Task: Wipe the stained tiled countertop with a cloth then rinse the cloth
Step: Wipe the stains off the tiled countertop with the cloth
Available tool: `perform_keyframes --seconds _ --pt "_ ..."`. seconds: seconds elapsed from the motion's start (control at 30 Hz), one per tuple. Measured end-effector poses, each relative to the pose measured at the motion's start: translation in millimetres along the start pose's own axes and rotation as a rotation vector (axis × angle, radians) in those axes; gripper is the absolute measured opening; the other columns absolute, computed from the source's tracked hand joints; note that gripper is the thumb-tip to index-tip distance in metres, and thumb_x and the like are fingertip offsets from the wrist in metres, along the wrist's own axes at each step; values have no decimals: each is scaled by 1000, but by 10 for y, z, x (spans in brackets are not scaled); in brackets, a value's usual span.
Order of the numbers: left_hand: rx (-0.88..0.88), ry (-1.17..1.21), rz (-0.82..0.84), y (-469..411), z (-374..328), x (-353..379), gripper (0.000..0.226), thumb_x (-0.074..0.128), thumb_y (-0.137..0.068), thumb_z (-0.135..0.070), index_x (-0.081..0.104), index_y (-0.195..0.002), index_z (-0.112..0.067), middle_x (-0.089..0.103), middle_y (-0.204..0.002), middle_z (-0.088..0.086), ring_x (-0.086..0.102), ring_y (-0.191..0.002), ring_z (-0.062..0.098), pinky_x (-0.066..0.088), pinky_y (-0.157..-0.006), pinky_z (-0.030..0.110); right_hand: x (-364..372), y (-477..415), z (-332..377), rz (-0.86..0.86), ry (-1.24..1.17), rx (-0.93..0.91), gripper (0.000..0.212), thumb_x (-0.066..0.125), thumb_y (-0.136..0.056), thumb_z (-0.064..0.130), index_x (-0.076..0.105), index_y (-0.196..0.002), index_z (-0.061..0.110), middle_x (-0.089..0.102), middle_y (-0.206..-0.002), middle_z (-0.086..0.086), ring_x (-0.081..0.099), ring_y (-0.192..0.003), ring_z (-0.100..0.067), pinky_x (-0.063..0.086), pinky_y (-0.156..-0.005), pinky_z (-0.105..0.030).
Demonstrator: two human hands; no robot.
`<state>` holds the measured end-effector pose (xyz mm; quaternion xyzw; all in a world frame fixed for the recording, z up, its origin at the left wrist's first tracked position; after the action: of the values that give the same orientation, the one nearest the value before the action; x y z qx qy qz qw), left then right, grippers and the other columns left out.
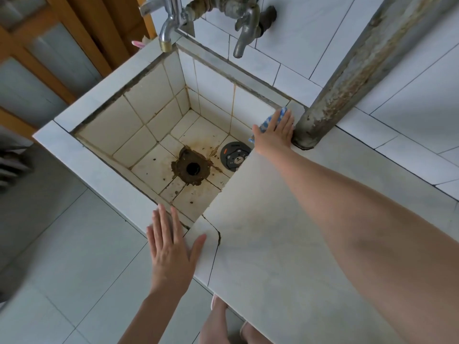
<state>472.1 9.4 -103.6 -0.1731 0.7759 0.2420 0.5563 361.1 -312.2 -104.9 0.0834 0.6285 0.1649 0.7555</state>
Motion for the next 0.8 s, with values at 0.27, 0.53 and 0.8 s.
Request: perform_keyframes --seconds 0.27,0.53,0.8 --pt "13 2 -31 4 -18 -20 84 18 -88 -65 -1 -148 -10 -8 -155 11 -12 -143 23 -9 -116 37 -124 -235 5 21 -75 157 83 23 -97 56 -19 -145 3 -23 -154 -18 -21 -142 -30 -13 -115 -37" --pt "15 -14 -34 11 -7 -8 83 18 -88 -65 -1 -148 -9 -6 -155 13 -10 -143 24 -5 -116 40 -184 -275 -2 6 -81 144 83 24 -97 55 -17 -146 2 -22 -154 -21 -19 -142 -32 -13 -115 -38" --pt "14 -23 -32 10 -9 -4 83 19 -88 -64 0 -147 -8 -5 -155 13 -11 -143 24 -6 -115 39 -78 -88 -38 30 -15 -78 74 17 -99 51 -16 -146 4 -19 -155 -19 -17 -144 -28 -11 -116 -37"
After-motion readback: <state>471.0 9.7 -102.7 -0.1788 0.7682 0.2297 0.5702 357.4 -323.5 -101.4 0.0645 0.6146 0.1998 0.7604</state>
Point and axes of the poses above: each hand's wrist, its own y-axis away from the middle knuckle, its own x-axis out of the palm, z = x × y, the point moved 7 cm from there along -y, towards the middle knuckle
